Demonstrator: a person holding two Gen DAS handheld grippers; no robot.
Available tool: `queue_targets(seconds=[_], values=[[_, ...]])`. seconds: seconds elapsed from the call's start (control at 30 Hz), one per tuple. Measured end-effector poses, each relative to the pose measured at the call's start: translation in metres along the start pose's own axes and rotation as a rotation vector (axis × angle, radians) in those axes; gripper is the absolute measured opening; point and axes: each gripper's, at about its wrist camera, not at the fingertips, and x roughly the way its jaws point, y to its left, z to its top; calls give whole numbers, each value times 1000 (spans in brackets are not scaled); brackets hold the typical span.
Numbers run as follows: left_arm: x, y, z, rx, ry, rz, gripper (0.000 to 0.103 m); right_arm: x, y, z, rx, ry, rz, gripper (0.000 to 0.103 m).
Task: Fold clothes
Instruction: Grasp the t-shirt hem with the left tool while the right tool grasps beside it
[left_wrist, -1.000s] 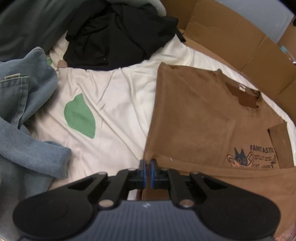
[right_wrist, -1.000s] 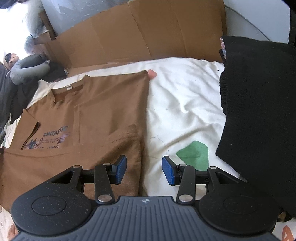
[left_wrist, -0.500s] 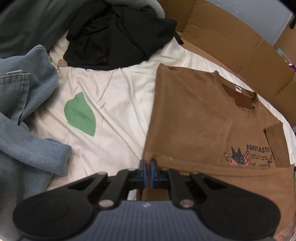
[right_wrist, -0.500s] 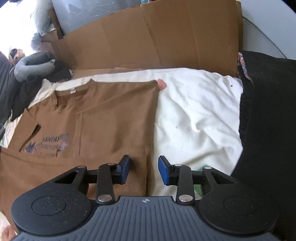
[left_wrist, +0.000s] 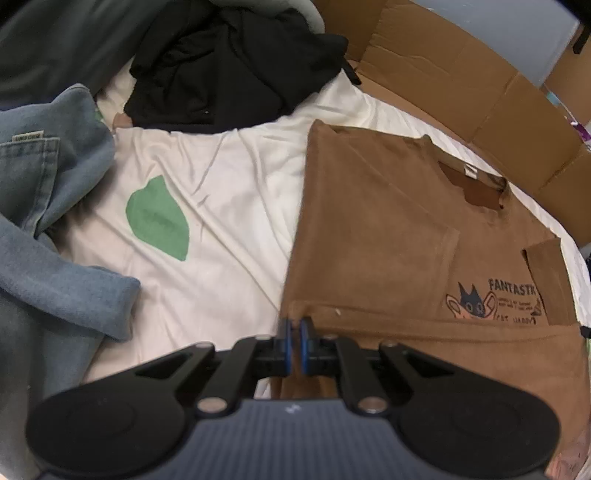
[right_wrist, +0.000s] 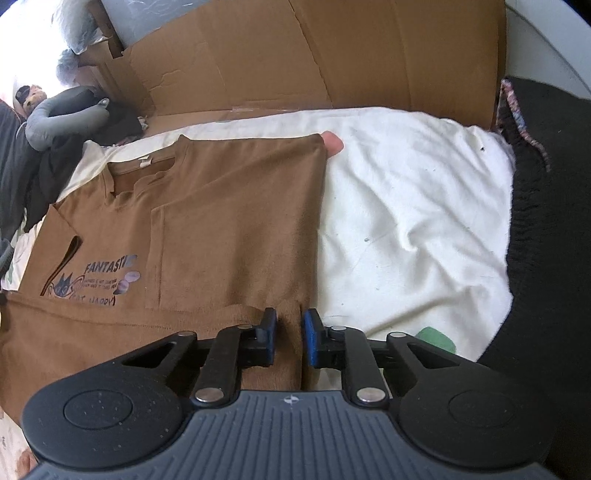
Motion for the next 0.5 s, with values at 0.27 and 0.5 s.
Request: queue_targets(seconds=[0.27, 0.5], values=[[0, 0, -2, -4, -1, -4, 5, -20, 16, -4, -109, -33, -27, 7], [2, 0, -3, -4, 5, -2, 5, -18, 18, -3, -79, -15, 20, 10]])
